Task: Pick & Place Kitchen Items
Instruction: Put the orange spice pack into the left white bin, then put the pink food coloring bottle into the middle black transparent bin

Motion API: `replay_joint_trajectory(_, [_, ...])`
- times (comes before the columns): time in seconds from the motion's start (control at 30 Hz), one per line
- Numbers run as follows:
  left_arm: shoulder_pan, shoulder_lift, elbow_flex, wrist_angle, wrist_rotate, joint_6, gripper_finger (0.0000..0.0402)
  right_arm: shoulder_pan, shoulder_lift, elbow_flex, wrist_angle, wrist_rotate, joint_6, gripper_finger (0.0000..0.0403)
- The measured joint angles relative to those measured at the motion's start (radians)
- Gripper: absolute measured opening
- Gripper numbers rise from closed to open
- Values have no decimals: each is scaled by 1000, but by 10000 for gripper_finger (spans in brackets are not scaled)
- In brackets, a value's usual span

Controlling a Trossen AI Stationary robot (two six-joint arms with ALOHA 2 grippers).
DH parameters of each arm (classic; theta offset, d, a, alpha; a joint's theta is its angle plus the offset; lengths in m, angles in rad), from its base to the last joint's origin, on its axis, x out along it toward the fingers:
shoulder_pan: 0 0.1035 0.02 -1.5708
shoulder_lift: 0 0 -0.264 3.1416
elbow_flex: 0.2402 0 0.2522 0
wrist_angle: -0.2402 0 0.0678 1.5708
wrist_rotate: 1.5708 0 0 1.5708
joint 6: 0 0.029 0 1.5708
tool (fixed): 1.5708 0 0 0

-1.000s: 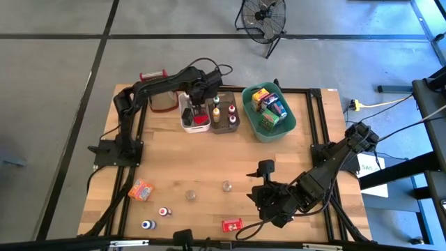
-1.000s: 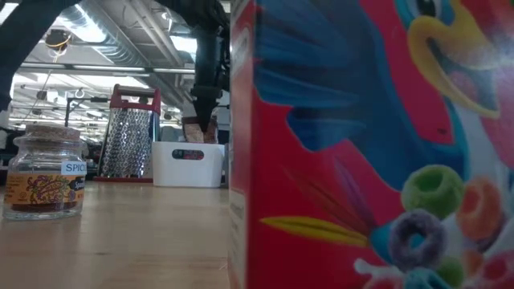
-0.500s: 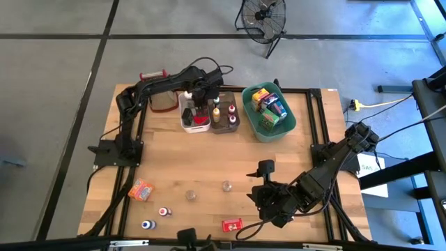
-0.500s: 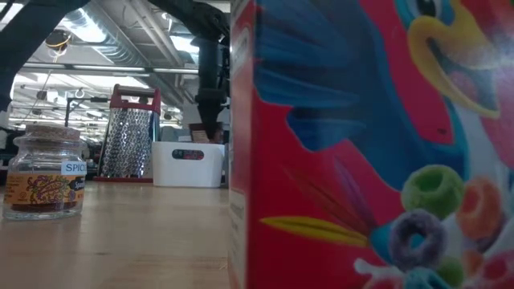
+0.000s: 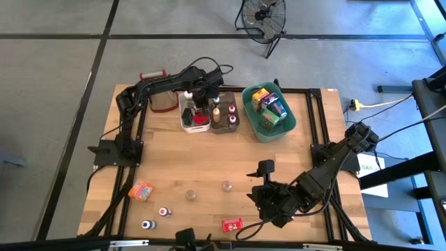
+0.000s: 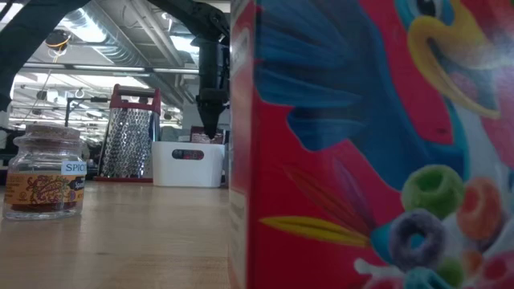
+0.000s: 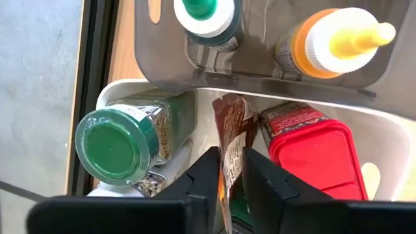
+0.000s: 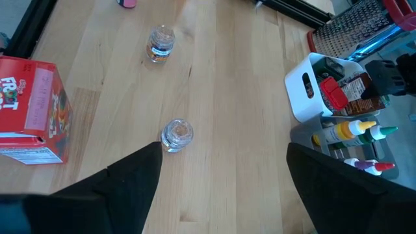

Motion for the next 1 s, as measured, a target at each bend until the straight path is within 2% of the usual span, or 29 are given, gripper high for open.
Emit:
replay_joint_trajectory(0.13, [5, 0, 0, 6, -8, -66, 94, 0, 0, 0, 0, 0, 0, 332])
replay_joint_trajectory(0.5, [5, 0, 0, 28, -26, -28, 186, 0, 0, 0, 0, 0, 0, 332])
replay_joint_trajectory(0.6, [-1, -2, 20, -22, -47, -32, 193, 0, 0, 0, 0, 0, 0, 332])
replay_joint_trajectory(0.77, [-38, -3, 140, -195, -51, -95, 194, 0, 0, 0, -4, 0, 0, 332])
replay_joint_trajectory(1.0, [-109, -7, 265, -379, 11, -239, 194, 0, 0, 0, -7, -1, 3, 332])
